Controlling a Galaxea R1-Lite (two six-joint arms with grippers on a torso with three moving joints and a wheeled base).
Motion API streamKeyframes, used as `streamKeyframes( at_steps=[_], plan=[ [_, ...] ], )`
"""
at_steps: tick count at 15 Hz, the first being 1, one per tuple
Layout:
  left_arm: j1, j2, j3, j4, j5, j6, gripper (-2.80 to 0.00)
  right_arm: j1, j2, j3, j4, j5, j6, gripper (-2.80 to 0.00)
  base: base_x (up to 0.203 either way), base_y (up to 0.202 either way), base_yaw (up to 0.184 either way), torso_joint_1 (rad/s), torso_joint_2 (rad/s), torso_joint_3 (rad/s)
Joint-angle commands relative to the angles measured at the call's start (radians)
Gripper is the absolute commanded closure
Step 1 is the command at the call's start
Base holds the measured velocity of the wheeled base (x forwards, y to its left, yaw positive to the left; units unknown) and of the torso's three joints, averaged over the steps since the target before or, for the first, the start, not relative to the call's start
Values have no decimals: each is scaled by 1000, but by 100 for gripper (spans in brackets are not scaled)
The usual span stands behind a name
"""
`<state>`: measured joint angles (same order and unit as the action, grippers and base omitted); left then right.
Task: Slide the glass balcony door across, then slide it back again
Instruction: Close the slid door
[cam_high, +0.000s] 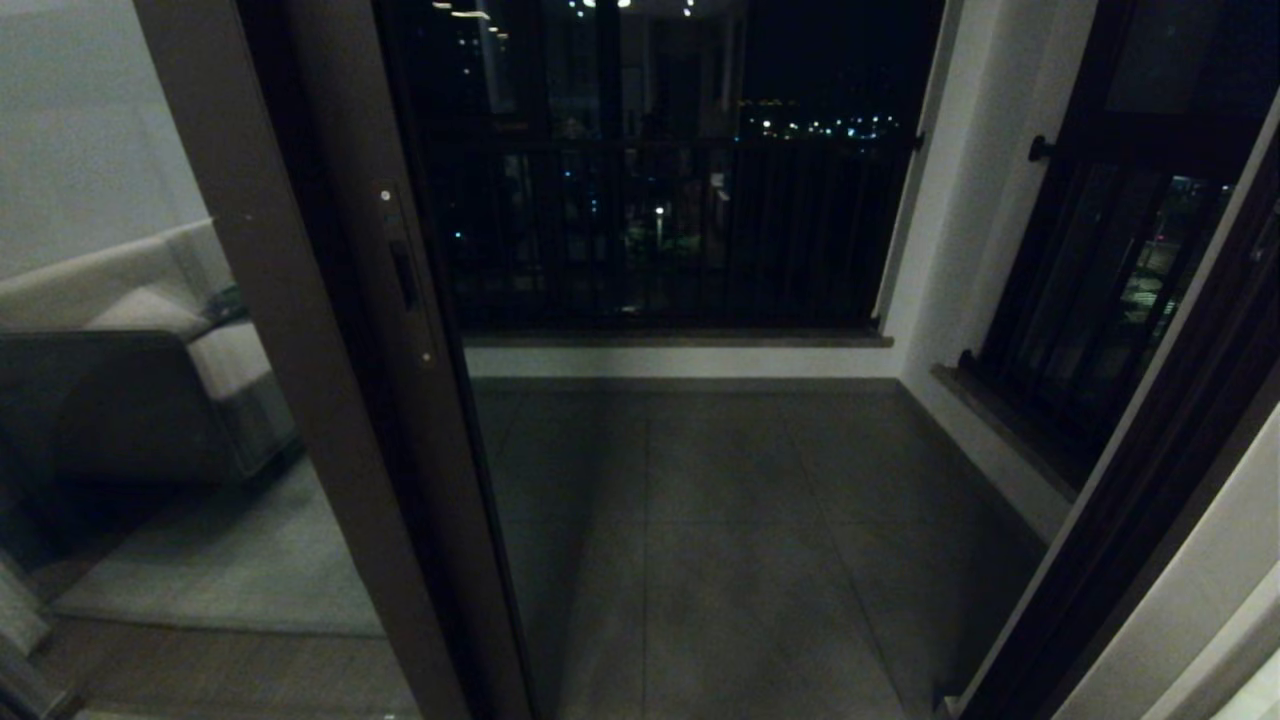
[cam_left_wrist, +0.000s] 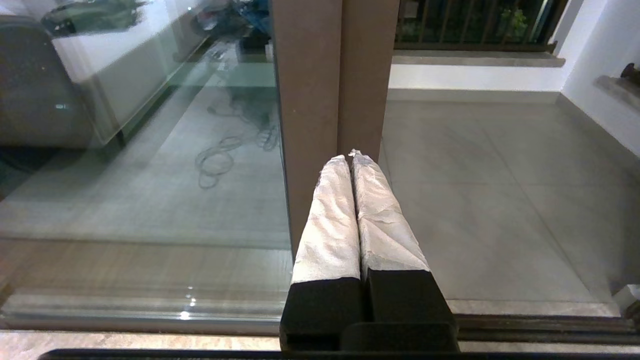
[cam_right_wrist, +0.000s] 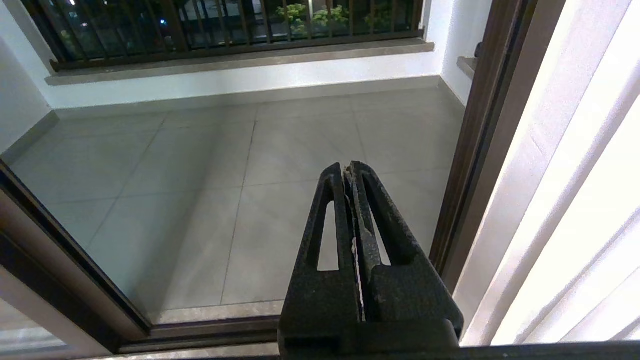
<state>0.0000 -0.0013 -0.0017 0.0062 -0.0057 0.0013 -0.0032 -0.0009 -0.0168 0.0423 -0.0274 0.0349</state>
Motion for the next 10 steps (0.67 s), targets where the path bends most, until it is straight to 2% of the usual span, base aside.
streamKeyframes(
  at_steps=[1, 8, 10],
  plan=[
    [0, 0, 0, 0, 0, 0, 0, 0, 1, 0, 1, 0, 0, 0, 0, 0, 0, 0, 0, 0],
    [0, -1, 0, -3, 1, 2, 0, 0, 1, 0, -1, 0, 0, 0, 0, 0, 0, 0, 0, 0],
    [0, 6, -71, 5, -3, -2, 0, 0, 1, 0, 1, 0, 0, 0, 0, 0, 0, 0, 0, 0]
  ],
)
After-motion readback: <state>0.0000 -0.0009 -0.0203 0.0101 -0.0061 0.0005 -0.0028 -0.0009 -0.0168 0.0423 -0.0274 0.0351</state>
